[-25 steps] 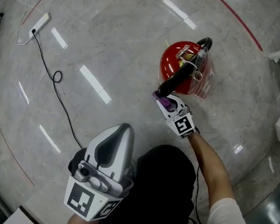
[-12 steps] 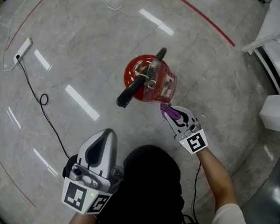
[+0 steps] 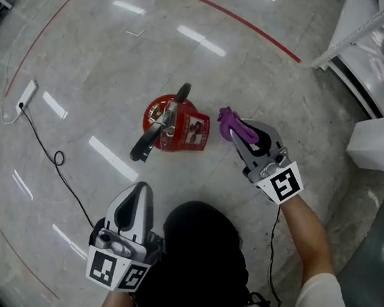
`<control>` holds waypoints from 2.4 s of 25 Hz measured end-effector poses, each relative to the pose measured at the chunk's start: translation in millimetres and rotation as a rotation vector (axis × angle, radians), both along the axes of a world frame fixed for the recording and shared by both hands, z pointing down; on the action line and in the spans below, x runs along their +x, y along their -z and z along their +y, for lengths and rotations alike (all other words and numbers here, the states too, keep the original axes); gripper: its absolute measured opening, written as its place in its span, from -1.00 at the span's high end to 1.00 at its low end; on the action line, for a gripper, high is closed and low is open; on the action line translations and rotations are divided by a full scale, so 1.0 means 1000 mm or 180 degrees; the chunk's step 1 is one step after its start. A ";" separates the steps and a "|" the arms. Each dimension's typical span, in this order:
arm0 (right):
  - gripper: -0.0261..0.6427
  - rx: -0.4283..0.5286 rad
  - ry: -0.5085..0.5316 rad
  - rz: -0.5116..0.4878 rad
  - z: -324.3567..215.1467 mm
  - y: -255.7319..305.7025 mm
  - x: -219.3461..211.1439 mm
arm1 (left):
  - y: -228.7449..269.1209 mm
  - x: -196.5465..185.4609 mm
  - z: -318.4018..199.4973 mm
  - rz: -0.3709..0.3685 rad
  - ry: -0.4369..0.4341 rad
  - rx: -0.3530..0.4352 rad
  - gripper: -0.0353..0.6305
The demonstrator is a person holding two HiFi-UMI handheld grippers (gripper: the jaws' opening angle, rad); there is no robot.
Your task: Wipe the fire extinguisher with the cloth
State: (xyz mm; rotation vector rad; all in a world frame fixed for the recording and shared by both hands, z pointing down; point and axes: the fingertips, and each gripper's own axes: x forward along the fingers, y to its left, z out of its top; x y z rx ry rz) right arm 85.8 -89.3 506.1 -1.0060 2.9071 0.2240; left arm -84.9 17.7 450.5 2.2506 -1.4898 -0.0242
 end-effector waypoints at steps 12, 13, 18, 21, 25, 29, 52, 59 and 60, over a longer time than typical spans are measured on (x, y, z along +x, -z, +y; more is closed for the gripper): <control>0.72 0.0387 0.0810 0.0145 0.038 -0.005 -0.077 | -0.001 0.005 0.004 -0.0051 0.0065 -0.0056 0.88; 0.72 0.0370 0.0824 0.0137 0.040 -0.010 -0.077 | -0.001 0.005 0.005 -0.0050 0.0067 -0.0055 0.88; 0.72 0.0308 0.0817 0.0019 0.040 -0.023 -0.071 | -0.003 0.008 0.008 -0.0076 0.0042 -0.0061 0.88; 0.72 0.0274 0.0788 -0.0017 0.041 -0.031 -0.068 | -0.008 0.008 0.009 -0.0082 0.0038 -0.0101 0.88; 0.72 0.0221 0.0808 0.0026 0.047 -0.046 -0.070 | -0.012 0.007 0.011 -0.0083 0.0056 -0.0137 0.88; 0.72 0.0119 0.0851 0.0105 0.051 -0.065 -0.072 | -0.012 0.010 0.009 -0.0081 0.0053 -0.0141 0.88; 0.72 -0.0394 0.1068 0.0800 0.062 -0.236 -0.100 | -0.020 0.005 0.014 -0.0168 -0.0044 -0.0302 0.88; 0.72 -0.0426 0.1130 0.0796 0.066 -0.259 -0.106 | -0.018 -0.005 0.017 -0.0217 0.0034 -0.0332 0.88; 0.72 -0.0410 0.1143 0.0818 0.066 -0.259 -0.106 | -0.018 -0.006 0.017 -0.0223 0.0039 -0.0333 0.88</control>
